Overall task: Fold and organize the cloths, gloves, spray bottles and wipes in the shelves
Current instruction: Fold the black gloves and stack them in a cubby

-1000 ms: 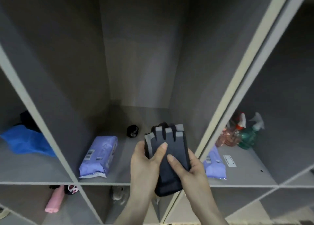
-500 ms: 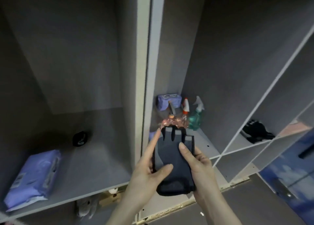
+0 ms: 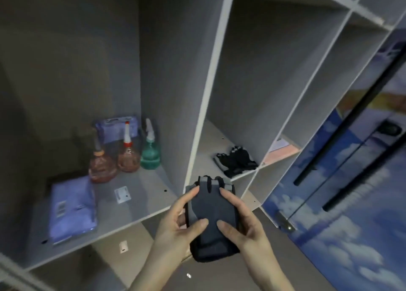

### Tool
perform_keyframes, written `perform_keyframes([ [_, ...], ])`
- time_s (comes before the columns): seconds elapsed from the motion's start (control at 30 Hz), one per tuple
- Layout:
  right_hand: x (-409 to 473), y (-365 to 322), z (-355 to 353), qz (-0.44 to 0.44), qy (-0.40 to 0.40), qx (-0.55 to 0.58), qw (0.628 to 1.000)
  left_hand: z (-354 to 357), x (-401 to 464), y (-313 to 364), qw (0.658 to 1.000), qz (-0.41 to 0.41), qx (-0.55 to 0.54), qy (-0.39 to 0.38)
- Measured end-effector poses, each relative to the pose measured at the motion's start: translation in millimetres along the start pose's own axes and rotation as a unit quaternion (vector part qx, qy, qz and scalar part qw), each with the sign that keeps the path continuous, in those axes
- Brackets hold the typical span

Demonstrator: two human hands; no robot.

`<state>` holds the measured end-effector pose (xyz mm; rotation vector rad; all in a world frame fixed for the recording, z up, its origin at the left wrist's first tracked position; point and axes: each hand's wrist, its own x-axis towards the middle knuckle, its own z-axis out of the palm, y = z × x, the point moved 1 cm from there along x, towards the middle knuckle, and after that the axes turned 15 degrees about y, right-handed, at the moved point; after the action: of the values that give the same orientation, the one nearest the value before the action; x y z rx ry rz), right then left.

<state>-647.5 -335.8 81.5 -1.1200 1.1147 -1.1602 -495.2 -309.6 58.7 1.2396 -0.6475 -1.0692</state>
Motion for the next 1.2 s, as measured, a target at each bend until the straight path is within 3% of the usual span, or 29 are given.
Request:
perform_keyframes([
  [0.2,62.8,24.6,-70.6,0.03,0.007,-0.026,0.999,59.3,36.4,-55.9,0.996,0.01,0.09,0.01],
  [0.43,147.1,55.5,-87.6,0.08,-0.045,-0.037,0.995,87.6,104.6,-79.1,0.989,0.028,0.141,0.022],
  [0.57,194.1,75.0,-87.0,0.114,-0.093,-0.068,0.987,94.4,147.1,-93.2,0.971,0.055,0.228,0.05],
  [0.63,217.7,83.4,-84.5,0.108,-0.103,-0.104,0.983,94.9,169.6,-101.6,0.958,0.073,0.273,0.057],
  [0.77,262.0,96.9,-76.5,0.082,-0.092,-0.183,0.975,103.1,212.4,-123.8,0.945,0.019,0.322,0.05],
  [1.07,360.8,130.3,-54.1,-0.006,-0.188,-0.338,0.922,109.4,300.6,-167.8,0.946,-0.023,0.287,0.149],
  [1.13,372.7,136.7,-56.0,-0.032,-0.221,-0.373,0.901,111.8,305.1,-170.5,0.923,-0.042,0.349,0.154],
  [1.2,381.7,146.0,-66.6,-0.113,-0.225,-0.429,0.868,117.6,300.3,-169.8,0.853,-0.025,0.505,0.133],
])
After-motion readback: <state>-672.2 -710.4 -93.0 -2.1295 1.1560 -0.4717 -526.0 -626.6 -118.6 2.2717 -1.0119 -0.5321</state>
